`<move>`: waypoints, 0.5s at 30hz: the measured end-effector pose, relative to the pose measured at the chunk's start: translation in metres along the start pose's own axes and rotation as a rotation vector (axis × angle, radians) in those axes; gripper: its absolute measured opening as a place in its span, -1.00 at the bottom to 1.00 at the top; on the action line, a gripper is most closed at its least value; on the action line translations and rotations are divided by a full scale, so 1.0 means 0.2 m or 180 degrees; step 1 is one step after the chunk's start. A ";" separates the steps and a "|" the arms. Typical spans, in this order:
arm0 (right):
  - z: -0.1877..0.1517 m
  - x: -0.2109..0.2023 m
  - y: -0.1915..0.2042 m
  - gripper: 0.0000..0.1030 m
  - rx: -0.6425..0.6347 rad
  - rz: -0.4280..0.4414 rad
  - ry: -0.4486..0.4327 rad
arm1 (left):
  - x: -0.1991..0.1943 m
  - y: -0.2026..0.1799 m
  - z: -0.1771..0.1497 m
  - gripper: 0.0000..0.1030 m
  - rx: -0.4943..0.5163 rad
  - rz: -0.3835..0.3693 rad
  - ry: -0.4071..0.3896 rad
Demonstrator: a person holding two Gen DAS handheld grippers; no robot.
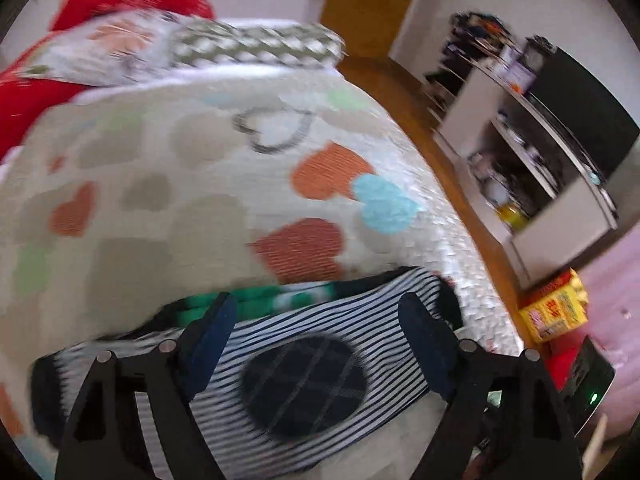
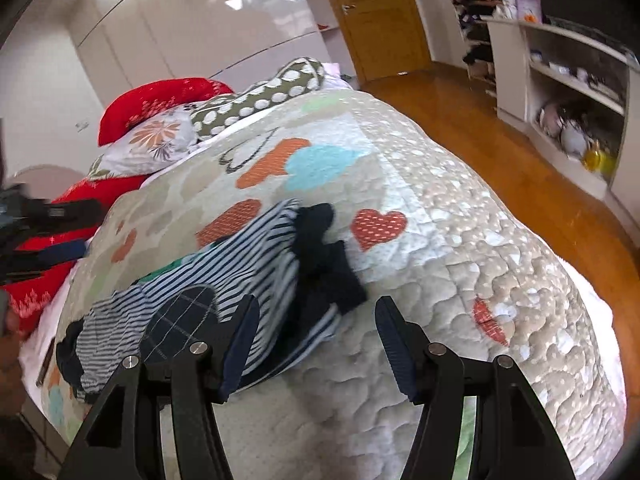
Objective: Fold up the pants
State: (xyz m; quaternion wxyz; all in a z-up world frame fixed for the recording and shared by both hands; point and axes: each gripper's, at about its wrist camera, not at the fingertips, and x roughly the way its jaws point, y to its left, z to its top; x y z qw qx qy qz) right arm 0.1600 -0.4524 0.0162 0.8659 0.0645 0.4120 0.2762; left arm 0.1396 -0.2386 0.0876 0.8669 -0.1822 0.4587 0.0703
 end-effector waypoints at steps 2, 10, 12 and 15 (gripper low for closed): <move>0.02 0.04 -0.03 0.27 0.0056 0.0039 0.0076 | 0.14 -0.06 0.04 0.59 0.0053 -0.0059 0.0169; 0.05 0.17 -0.06 0.35 0.0146 0.0192 0.0225 | 0.63 -0.31 0.14 0.59 0.0526 -0.0094 0.0713; 0.06 0.20 -0.04 0.36 0.0115 0.0177 0.0221 | 0.71 -0.34 0.14 0.61 0.0581 -0.0167 0.0836; 0.07 0.23 -0.03 0.35 0.0080 0.0175 0.0190 | 0.73 -0.39 0.15 0.62 0.0748 -0.0123 0.0828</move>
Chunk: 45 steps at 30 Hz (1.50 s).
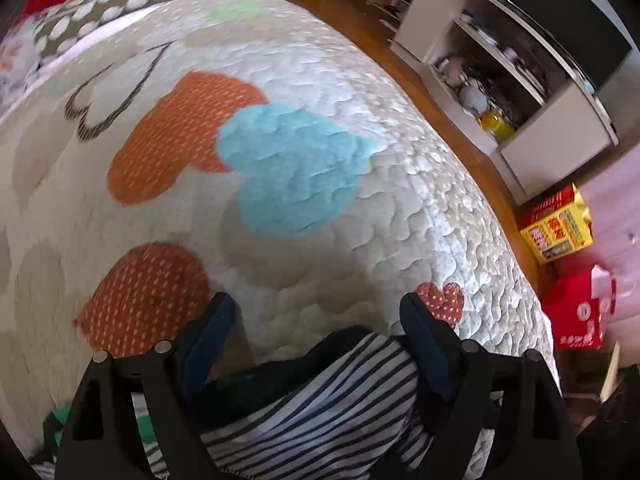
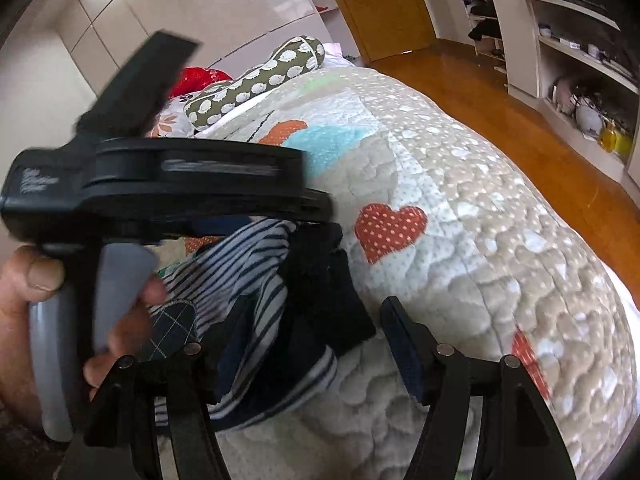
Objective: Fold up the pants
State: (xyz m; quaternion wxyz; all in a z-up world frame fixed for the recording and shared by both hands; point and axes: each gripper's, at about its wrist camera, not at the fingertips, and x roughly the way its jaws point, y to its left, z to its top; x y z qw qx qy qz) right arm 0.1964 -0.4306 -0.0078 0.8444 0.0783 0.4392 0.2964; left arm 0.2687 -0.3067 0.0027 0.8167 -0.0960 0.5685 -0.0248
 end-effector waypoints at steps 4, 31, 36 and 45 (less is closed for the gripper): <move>0.03 0.01 0.05 -0.50 -0.0090 0.0188 0.0018 | -0.07 0.05 -0.01 -0.72 -0.0116 -0.0293 -0.0004; -0.14 -0.16 0.92 0.05 -0.1846 0.0828 0.0288 | -1.01 0.93 -1.35 0.23 -0.2251 0.0464 -0.1587; -0.04 -0.07 0.90 -0.65 -0.1560 0.0455 0.0331 | -1.08 0.99 -1.51 0.23 -0.2450 0.0542 -0.1672; -0.16 0.31 0.96 -0.64 -0.1568 0.0204 0.0912 | -1.11 1.21 -1.76 0.23 -0.2988 0.0707 -0.1698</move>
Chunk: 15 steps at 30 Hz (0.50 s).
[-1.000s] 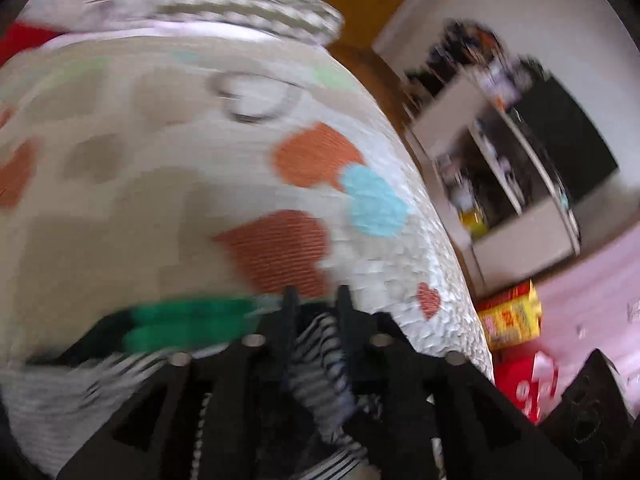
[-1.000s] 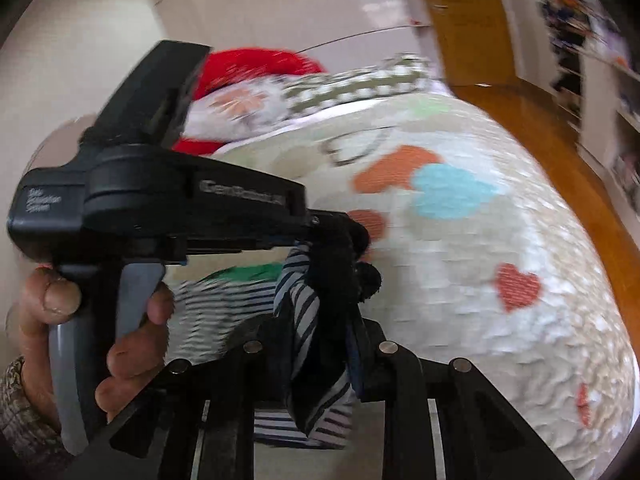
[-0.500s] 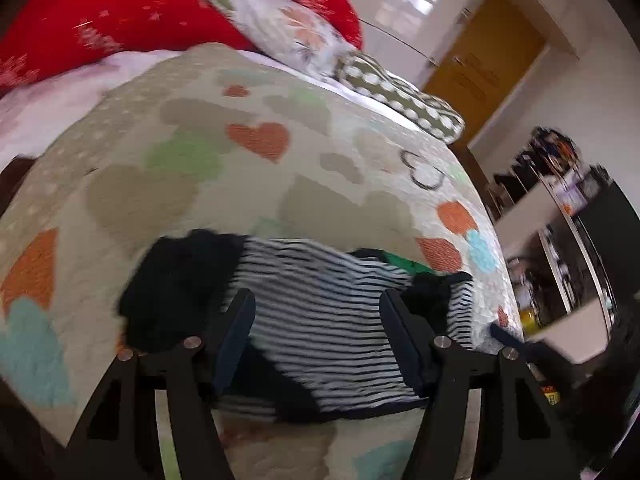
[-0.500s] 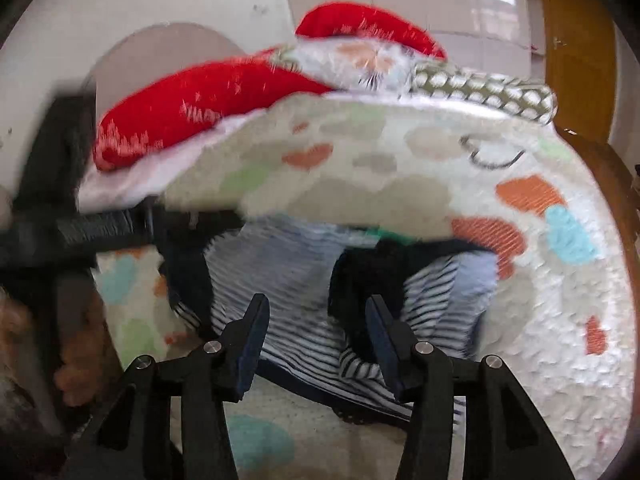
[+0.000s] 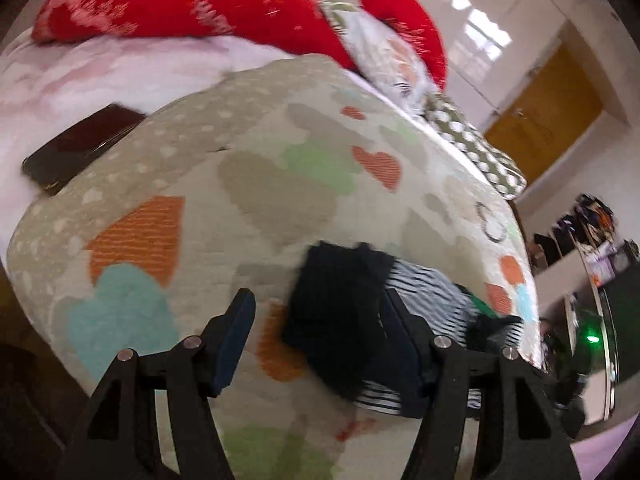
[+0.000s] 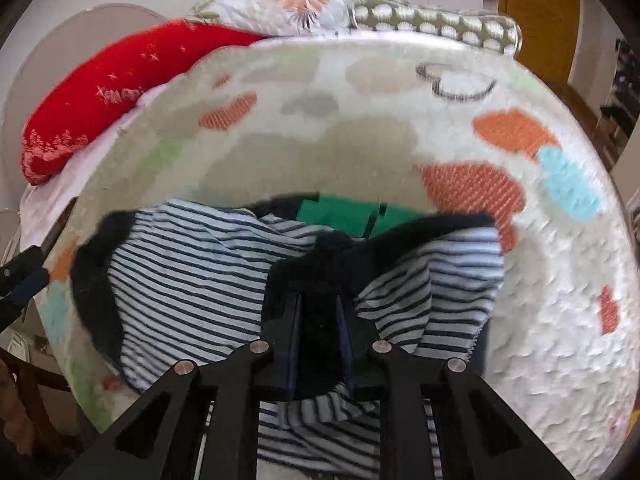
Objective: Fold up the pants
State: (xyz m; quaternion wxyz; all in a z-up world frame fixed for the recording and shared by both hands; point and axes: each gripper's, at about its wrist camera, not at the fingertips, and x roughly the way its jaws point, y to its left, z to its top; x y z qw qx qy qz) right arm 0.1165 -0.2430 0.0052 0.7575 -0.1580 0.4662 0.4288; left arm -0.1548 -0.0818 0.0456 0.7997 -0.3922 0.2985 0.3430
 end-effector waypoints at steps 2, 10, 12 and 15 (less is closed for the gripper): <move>0.01 -0.05 0.01 -0.64 -0.0046 -0.0022 -0.0049 | 0.03 0.06 -0.01 0.24 -0.0101 -0.0016 0.0036; 0.09 -0.37 0.30 -0.29 -0.0435 0.0377 -0.0391 | 0.15 0.09 -0.08 -0.25 -0.0141 -0.0348 0.0237; 0.16 -0.33 0.39 -0.01 -0.0415 0.0705 -0.0244 | 0.14 0.10 -0.08 -0.28 -0.0191 -0.0387 0.0246; 0.24 -0.21 0.52 0.26 -0.0407 0.1045 0.0134 | 0.10 0.14 -0.07 -0.22 -0.0250 -0.0350 0.0160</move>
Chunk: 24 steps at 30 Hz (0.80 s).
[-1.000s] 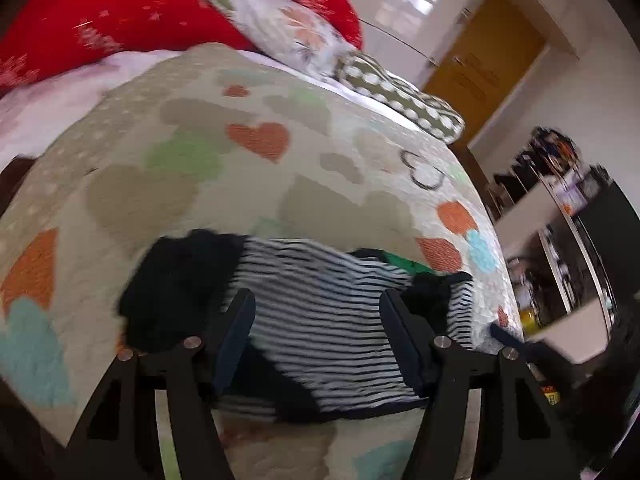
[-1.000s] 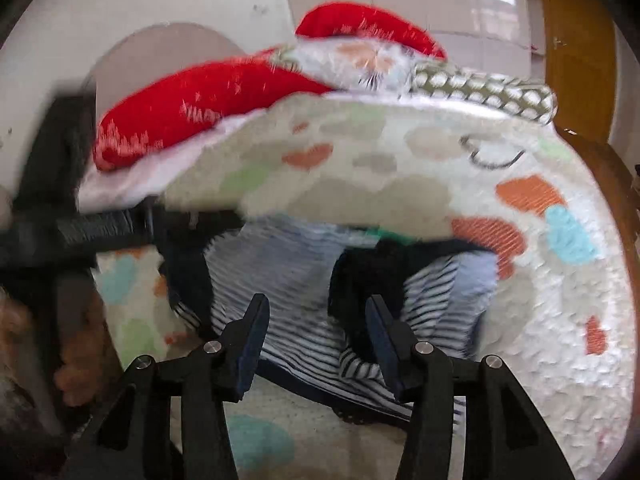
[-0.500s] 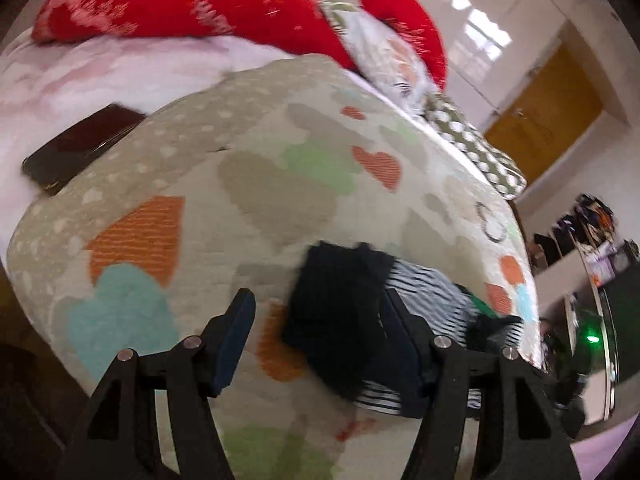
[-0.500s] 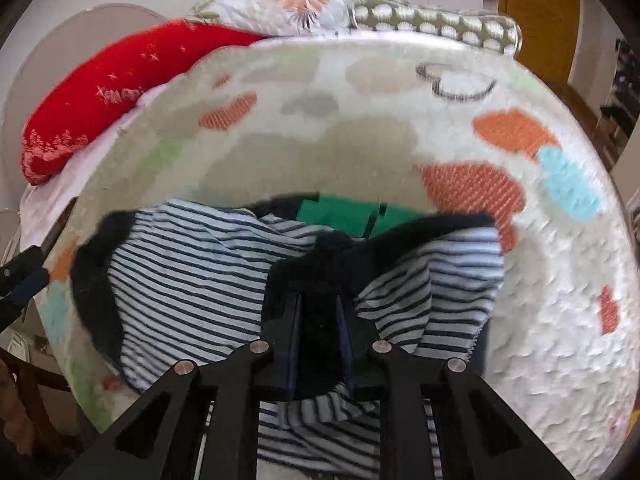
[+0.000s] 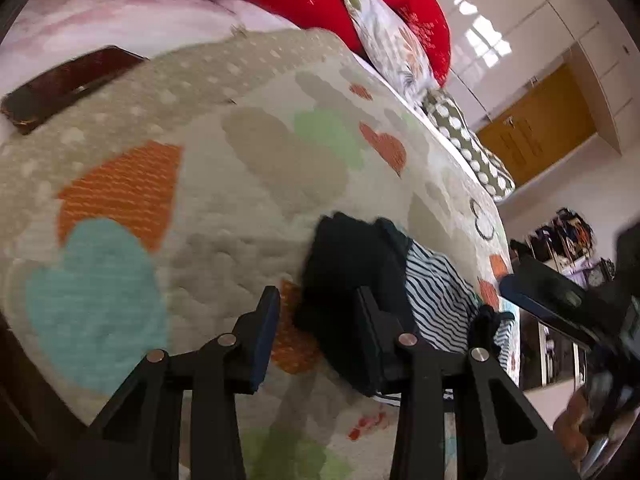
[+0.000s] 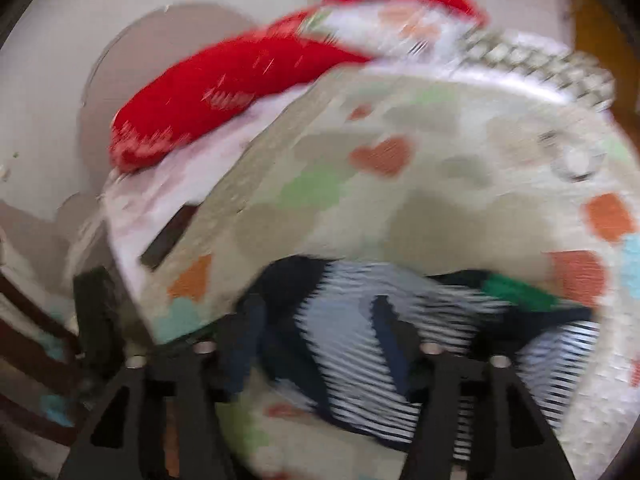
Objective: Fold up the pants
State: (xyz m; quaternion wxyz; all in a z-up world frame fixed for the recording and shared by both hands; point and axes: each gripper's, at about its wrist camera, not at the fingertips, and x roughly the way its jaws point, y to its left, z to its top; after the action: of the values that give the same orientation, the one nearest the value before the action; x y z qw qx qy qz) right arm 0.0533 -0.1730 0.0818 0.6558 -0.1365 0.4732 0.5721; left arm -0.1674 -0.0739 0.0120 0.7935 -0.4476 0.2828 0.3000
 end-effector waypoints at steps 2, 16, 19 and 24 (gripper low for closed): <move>0.07 0.14 0.05 0.27 0.0000 0.0035 0.0261 | -0.03 0.02 0.00 0.21 -0.0051 0.0018 -0.0064; 0.20 0.85 0.29 0.43 -0.0495 -0.0646 0.1824 | 0.06 -0.03 -0.11 0.35 0.0095 -0.0298 0.0054; 0.20 0.85 0.30 0.25 -0.0495 -0.0802 0.1808 | 0.08 -0.07 -0.13 -0.55 0.0256 -0.0288 0.0106; 0.15 0.73 0.29 -0.51 -0.0619 -0.0913 0.1516 | 0.07 -0.11 -0.15 -0.64 0.0256 -0.0302 0.0150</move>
State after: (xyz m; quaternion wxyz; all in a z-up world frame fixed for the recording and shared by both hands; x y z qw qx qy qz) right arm 0.0022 -0.0435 0.0054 0.5843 -0.3946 0.5327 0.4681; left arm -0.1467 -0.1065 0.0008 0.8173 -0.4352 0.2917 0.2398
